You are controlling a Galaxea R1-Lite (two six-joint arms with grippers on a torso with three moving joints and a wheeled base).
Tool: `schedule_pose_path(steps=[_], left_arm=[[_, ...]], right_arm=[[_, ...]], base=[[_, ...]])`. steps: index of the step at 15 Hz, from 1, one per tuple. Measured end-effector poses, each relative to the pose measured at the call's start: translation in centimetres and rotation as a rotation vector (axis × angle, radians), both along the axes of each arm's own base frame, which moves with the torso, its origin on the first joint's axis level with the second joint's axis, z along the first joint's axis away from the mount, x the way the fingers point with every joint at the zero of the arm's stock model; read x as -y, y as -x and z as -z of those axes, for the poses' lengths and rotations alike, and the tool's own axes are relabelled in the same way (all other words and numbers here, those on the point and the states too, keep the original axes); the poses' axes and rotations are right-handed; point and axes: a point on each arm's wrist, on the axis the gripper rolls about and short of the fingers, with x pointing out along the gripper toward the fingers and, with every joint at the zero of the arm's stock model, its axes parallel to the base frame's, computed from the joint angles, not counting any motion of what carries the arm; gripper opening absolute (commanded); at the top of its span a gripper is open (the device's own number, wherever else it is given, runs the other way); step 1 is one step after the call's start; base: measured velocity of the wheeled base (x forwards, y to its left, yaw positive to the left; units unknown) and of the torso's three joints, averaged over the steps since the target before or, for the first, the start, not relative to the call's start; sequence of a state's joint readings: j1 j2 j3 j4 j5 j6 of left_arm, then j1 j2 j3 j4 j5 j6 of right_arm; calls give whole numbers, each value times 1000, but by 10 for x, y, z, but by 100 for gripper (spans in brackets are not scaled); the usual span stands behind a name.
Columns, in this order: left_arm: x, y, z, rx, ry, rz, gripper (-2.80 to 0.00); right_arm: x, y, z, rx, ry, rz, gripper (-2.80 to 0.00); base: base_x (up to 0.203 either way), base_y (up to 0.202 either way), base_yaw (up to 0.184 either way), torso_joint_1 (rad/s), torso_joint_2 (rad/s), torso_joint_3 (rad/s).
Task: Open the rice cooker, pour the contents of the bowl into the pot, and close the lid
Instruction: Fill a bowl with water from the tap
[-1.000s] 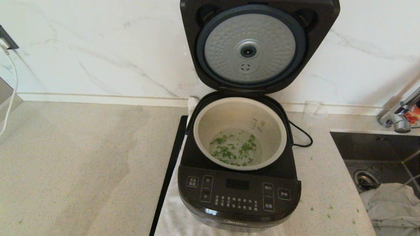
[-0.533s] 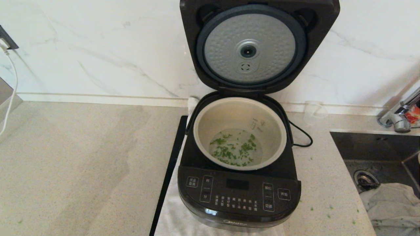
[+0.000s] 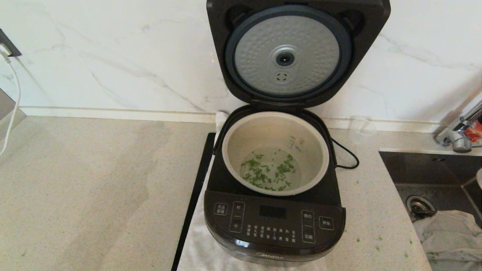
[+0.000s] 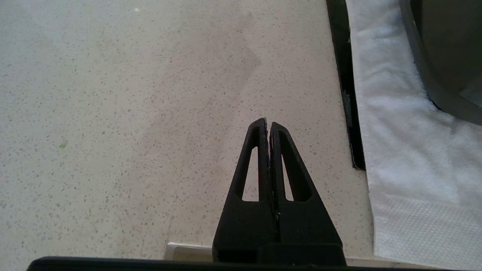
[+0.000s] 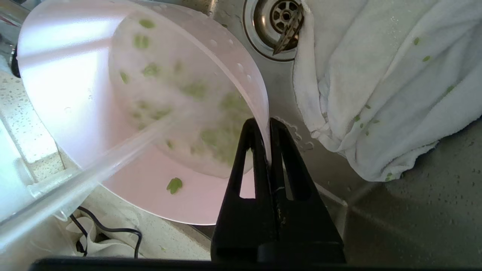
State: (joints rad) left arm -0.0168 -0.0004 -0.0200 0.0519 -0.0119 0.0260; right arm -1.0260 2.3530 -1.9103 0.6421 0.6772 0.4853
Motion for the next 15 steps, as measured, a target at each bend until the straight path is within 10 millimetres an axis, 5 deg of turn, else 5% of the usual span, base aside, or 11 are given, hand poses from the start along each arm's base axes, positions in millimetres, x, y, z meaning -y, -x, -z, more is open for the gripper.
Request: schedule_pose_path(steps=[15], left_arm=[[0,0,0,0,0,-1,-280]], right_arm=[[11,8,-3,-44,80,64,-280]], base=[[0,0,0,0,0,0]])
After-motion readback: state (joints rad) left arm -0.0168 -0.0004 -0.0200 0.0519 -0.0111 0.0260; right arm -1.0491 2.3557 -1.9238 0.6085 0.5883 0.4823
